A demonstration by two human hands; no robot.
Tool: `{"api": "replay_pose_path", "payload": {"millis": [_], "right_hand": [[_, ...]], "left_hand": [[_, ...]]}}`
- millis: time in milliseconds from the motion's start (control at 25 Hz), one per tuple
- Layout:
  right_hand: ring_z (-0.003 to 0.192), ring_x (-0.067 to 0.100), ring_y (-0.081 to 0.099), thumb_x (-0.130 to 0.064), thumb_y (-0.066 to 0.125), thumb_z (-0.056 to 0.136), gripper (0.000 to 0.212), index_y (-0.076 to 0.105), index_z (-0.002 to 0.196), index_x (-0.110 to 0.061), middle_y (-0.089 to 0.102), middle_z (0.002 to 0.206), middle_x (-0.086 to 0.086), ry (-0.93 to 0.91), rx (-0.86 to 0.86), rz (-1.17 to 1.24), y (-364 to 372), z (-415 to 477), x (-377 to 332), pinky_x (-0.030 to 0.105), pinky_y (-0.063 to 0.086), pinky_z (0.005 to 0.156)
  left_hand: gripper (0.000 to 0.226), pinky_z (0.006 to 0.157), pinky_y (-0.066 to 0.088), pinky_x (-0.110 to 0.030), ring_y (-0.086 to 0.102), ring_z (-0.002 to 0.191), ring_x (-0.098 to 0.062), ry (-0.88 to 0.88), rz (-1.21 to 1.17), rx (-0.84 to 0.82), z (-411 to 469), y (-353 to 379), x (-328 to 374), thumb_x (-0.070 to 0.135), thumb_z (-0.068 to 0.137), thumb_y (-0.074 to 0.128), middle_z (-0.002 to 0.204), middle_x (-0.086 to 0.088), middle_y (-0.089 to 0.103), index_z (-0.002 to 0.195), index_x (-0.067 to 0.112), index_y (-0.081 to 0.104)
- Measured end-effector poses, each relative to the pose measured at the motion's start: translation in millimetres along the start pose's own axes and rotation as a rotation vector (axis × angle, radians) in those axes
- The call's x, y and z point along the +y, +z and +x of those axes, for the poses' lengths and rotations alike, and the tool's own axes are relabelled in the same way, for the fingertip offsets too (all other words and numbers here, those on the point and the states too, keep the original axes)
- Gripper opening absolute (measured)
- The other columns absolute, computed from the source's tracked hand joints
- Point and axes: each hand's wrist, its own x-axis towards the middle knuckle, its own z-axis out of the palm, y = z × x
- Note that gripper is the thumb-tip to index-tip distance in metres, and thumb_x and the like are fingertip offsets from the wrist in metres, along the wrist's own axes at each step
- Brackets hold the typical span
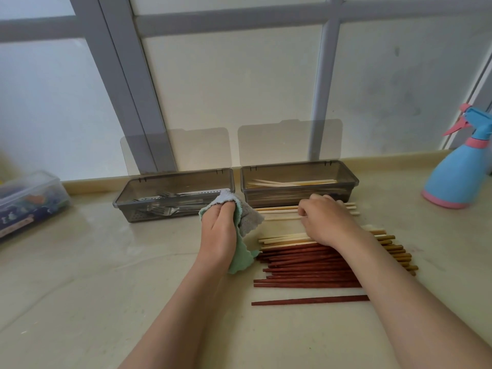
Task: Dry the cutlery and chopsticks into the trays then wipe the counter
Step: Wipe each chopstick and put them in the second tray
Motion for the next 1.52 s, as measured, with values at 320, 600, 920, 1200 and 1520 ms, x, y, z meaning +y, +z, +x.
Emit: {"api": "replay_pose_path", "payload": {"millis": [320, 600, 920, 1200, 1520], "right_hand": [[0.089, 0.022, 0.055, -0.011, 0.047, 0.098, 0.014, 0.042, 0.099, -0.024, 0.058, 0.100, -0.004, 0.000, 0.059, 0.045, -14, -7, -7, 0.042, 0.042, 0.080], [0.064, 0.015, 0.054, -0.018, 0.048, 0.104, 0.009, 0.051, 0.098, -0.025, 0.057, 0.079, -0.004, -0.291, 0.026, 0.494, -32, -39, -41, 0.038, 0.048, 0.059], [0.057, 0.005, 0.046, -0.015, 0.054, 0.101, 0.010, 0.051, 0.092, -0.018, 0.057, 0.075, -0.002, -0.334, 0.044, 0.640, -15, -41, -64, 0.021, 0.035, 0.052], [0.057, 0.003, 0.048, -0.010, 0.056, 0.100, 0.011, 0.053, 0.090, -0.011, 0.051, 0.066, -0.008, -0.332, 0.148, 0.714, -7, -43, -74, 0.019, 0.036, 0.052], [0.060, 0.005, 0.050, -0.010, 0.054, 0.100, 0.013, 0.050, 0.089, -0.014, 0.054, 0.072, -0.008, -0.310, 0.228, 0.773, -6, -41, -86, 0.019, 0.038, 0.054]], "left_hand": [[0.037, 0.058, 0.036, -0.026, 0.041, 0.058, -0.007, 0.027, 0.061, 0.010, 1, -3, 0, 0.016, 0.104, 0.039, 0.063, 0.006, 0.044, 0.067, 0.016, 0.043], [0.035, 0.060, 0.043, -0.024, 0.049, 0.062, -0.007, -0.002, 0.025, 0.002, 2, -2, -1, 0.021, 0.106, 0.037, 0.065, 0.007, 0.052, 0.074, 0.015, 0.051], [0.039, 0.062, 0.039, -0.038, 0.045, 0.061, -0.017, 0.042, 0.012, 0.076, 4, -1, 0, 0.019, 0.102, 0.033, 0.062, 0.002, 0.047, 0.067, 0.019, 0.049], [0.044, 0.050, 0.036, -0.017, 0.042, 0.050, -0.003, 0.167, 0.146, 0.052, 3, -2, -1, 0.021, 0.108, 0.028, 0.057, 0.010, 0.046, 0.067, 0.016, 0.043], [0.044, 0.056, 0.039, -0.026, 0.046, 0.053, -0.004, 0.219, 0.163, -0.018, -5, 10, -3, 0.014, 0.107, 0.031, 0.060, 0.004, 0.049, 0.067, 0.012, 0.048]]}}
